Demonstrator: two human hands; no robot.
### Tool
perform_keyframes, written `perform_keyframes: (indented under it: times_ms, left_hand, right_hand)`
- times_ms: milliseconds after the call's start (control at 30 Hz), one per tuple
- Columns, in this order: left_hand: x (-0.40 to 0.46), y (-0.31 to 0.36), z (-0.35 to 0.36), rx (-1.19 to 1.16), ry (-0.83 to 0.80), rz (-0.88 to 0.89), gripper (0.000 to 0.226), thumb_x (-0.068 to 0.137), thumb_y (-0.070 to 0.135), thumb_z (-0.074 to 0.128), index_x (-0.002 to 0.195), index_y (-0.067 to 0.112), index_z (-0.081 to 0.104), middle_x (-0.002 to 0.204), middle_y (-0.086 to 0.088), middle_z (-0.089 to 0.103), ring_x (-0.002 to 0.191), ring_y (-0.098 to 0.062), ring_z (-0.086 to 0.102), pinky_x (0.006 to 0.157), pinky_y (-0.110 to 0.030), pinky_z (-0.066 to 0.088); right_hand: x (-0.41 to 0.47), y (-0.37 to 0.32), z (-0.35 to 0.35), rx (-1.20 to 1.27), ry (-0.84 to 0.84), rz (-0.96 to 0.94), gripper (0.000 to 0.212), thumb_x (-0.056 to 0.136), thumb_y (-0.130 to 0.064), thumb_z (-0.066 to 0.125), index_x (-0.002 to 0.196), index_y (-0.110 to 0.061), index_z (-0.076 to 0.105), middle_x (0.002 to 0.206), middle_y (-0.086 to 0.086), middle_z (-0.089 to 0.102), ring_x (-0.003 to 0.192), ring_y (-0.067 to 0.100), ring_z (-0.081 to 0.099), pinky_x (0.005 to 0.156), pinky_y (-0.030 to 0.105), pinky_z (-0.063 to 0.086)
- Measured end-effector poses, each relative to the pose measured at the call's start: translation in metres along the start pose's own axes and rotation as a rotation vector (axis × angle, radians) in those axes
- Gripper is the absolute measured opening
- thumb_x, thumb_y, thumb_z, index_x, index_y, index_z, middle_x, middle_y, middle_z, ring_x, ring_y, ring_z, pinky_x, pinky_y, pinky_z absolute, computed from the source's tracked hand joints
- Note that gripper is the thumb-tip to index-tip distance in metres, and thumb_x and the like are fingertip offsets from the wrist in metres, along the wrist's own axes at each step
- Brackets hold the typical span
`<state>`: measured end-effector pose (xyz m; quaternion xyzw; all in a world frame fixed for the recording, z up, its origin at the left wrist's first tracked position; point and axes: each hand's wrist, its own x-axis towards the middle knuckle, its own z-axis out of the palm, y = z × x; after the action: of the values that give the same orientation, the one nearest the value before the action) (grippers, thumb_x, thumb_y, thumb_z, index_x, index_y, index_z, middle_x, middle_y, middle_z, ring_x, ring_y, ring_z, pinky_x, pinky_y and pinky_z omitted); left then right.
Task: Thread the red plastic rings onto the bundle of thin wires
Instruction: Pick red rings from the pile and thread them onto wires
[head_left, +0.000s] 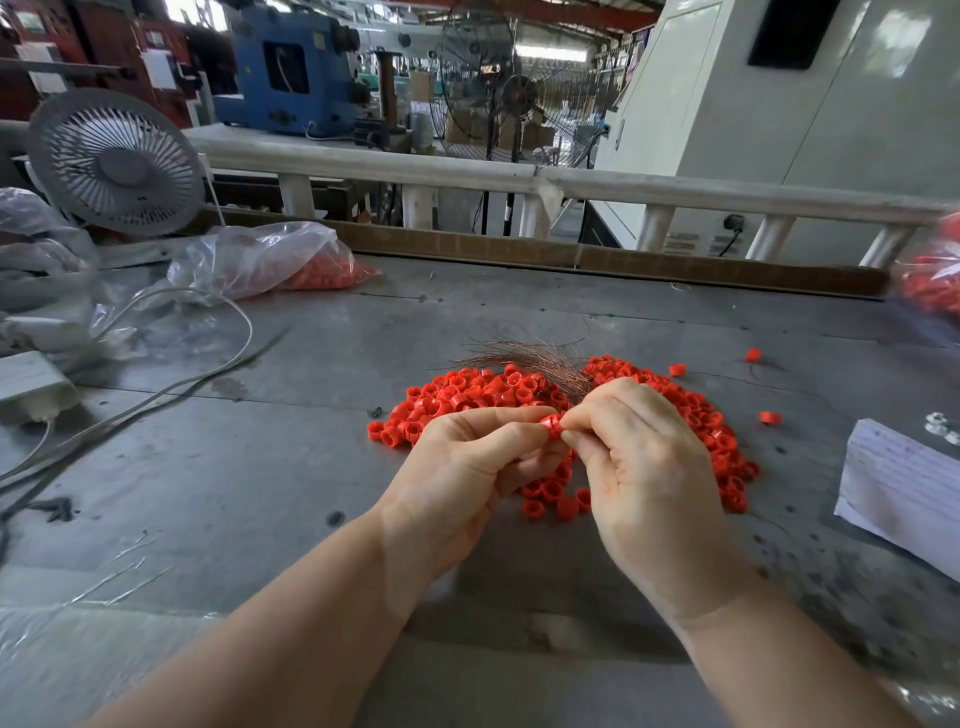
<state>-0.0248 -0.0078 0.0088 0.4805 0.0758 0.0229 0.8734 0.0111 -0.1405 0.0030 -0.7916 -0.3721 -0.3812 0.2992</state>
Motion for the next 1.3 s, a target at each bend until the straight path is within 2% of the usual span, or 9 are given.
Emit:
perform_keyframes:
  times_ms: [400, 633, 767, 900, 1100, 1300]
  left_hand:
    - [-0.0011, 0.0006, 0.0011, 0.006, 0.006, -0.033, 0.013, 0.083, -0.007, 0.055, 0.084, -0.003, 0.068, 0.064, -0.01, 0.068, 0.051, -0.009, 0.063, 0.056, -0.016, 0.054]
    - [-0.0002, 0.0009, -0.0007, -0.014, -0.006, -0.07, 0.012, 0.085, -0.006, 0.055, 0.087, -0.004, 0.067, 0.067, -0.011, 0.069, 0.055, -0.011, 0.066, 0.055, -0.017, 0.054]
    - [-0.0012, 0.0009, 0.0008, -0.009, -0.001, -0.043, 0.013, 0.084, -0.007, 0.055, 0.081, -0.003, 0.067, 0.064, -0.01, 0.068, 0.053, -0.01, 0.064, 0.055, -0.016, 0.054]
    - [-0.0021, 0.0016, 0.0006, 0.034, 0.003, -0.016, 0.016, 0.083, -0.007, 0.056, 0.076, -0.001, 0.069, 0.064, -0.011, 0.067, 0.053, -0.011, 0.064, 0.057, -0.017, 0.056]
    - [-0.0019, 0.0024, 0.0001, 0.013, -0.009, -0.05, 0.014, 0.085, -0.007, 0.054, 0.081, -0.003, 0.067, 0.063, -0.01, 0.067, 0.053, -0.01, 0.065, 0.054, -0.016, 0.054]
    - [-0.0019, 0.0016, 0.0008, 0.031, 0.003, -0.013, 0.013, 0.084, -0.009, 0.054, 0.083, -0.004, 0.066, 0.064, -0.01, 0.068, 0.052, -0.011, 0.065, 0.054, -0.017, 0.054]
  right_hand:
    - [-0.001, -0.0012, 0.002, 0.008, 0.011, 0.025, 0.008, 0.078, 0.003, 0.061, 0.071, 0.0, 0.062, 0.072, 0.007, 0.057, 0.068, 0.022, 0.055, 0.068, 0.022, 0.042]
    - [-0.0009, -0.0002, 0.0014, 0.023, -0.02, 0.001, 0.008, 0.08, 0.003, 0.059, 0.073, 0.0, 0.062, 0.074, 0.006, 0.057, 0.07, 0.02, 0.054, 0.071, 0.02, 0.042]
    - [-0.0013, 0.0003, 0.002, 0.098, -0.021, 0.064, 0.006, 0.078, 0.002, 0.061, 0.072, 0.0, 0.063, 0.074, 0.005, 0.056, 0.07, 0.019, 0.054, 0.068, 0.022, 0.043]
    - [-0.0009, -0.0001, 0.0027, 0.15, -0.025, 0.114, 0.007, 0.078, 0.001, 0.061, 0.071, -0.002, 0.063, 0.073, 0.002, 0.055, 0.07, 0.016, 0.053, 0.067, 0.018, 0.042]
    - [-0.0009, -0.0007, 0.0013, 0.046, -0.032, 0.03, 0.008, 0.08, 0.002, 0.059, 0.072, 0.0, 0.062, 0.074, 0.005, 0.057, 0.071, 0.019, 0.055, 0.07, 0.022, 0.043]
    - [-0.0005, -0.0004, 0.0016, 0.095, -0.038, 0.079, 0.007, 0.078, 0.001, 0.061, 0.072, -0.001, 0.063, 0.074, 0.004, 0.057, 0.071, 0.018, 0.055, 0.069, 0.022, 0.043]
